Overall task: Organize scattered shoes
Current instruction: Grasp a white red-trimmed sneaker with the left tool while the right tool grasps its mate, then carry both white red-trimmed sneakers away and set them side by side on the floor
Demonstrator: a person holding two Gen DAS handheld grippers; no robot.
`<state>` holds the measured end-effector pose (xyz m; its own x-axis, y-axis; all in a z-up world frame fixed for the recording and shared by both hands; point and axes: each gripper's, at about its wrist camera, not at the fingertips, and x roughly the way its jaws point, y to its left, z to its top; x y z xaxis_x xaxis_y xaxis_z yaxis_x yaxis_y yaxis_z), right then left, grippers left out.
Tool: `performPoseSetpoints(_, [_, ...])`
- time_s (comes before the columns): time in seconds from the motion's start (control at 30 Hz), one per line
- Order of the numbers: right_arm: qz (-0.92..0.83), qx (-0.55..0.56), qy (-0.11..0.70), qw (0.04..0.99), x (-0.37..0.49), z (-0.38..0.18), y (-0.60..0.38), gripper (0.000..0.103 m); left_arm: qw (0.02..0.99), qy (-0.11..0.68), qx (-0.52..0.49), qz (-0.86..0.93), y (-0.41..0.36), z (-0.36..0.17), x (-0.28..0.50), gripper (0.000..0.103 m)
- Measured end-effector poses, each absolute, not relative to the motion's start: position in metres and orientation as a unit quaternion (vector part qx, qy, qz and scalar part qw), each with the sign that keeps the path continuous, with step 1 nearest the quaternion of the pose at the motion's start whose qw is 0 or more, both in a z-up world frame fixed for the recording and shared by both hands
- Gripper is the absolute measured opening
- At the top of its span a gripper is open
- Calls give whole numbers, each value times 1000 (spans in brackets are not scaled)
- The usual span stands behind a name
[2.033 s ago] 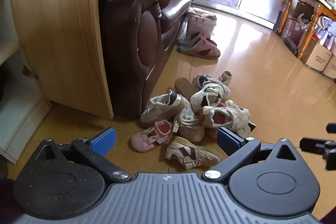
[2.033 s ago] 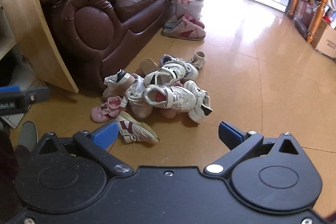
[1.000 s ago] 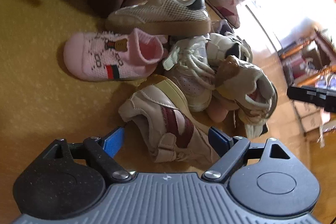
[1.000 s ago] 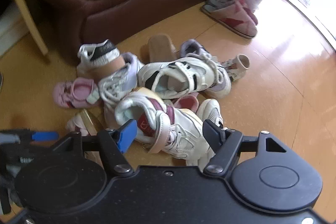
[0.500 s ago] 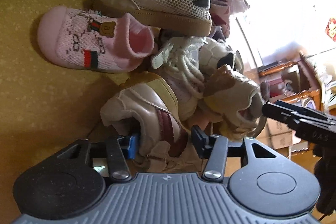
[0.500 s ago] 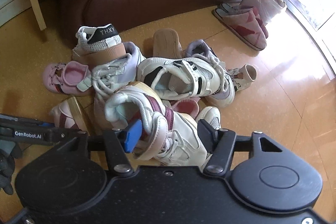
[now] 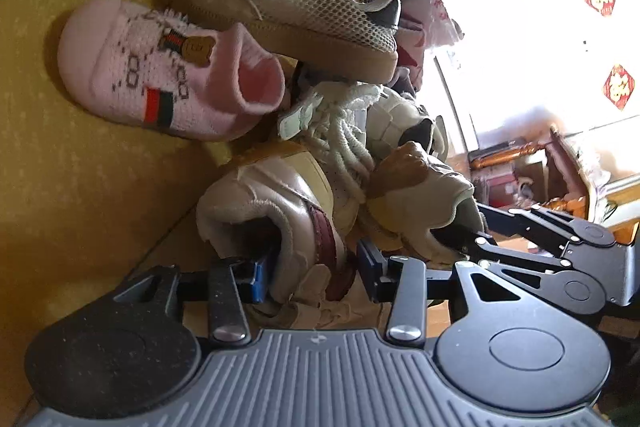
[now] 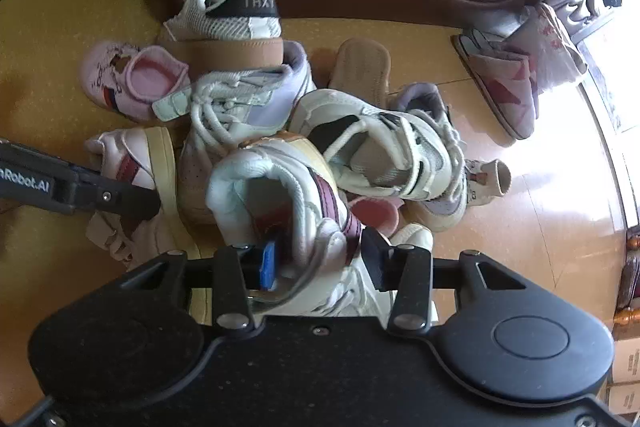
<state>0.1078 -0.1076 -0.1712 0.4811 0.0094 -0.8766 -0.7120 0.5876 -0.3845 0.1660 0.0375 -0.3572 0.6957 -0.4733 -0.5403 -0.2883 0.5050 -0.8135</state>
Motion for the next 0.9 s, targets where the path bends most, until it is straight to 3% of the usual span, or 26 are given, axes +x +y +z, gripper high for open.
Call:
performPoseSetpoints(0.1, [225, -359, 456, 783, 116, -163, -114, 21, 784, 394, -474, -68, 37, -348, 171, 34])
performPoseSetpoints(0.13, [221, -348, 457, 788, 119, -160, -117, 15, 786, 394, -472, -71, 37, -345, 171, 28])
performPoseSetpoints(0.23, [217, -305, 468, 801, 125, -154, -125, 13, 793, 388, -461, -84, 38, -333, 172, 8])
performPoseSetpoints(0.43, [202, -181, 498, 824, 130, -135, -143, 13, 819, 412, -390, -83, 35, -299, 173, 6])
performPoseSetpoints(0.53, [183, -66, 528, 827, 127, -125, -161, 13, 833, 430, -339, -82, 38, -281, 165, 6])
performPoseSetpoints(0.9, [88, 237, 593, 765, 58, -140, -197, 13, 839, 508, -169, -102, 65, -234, 128, 5])
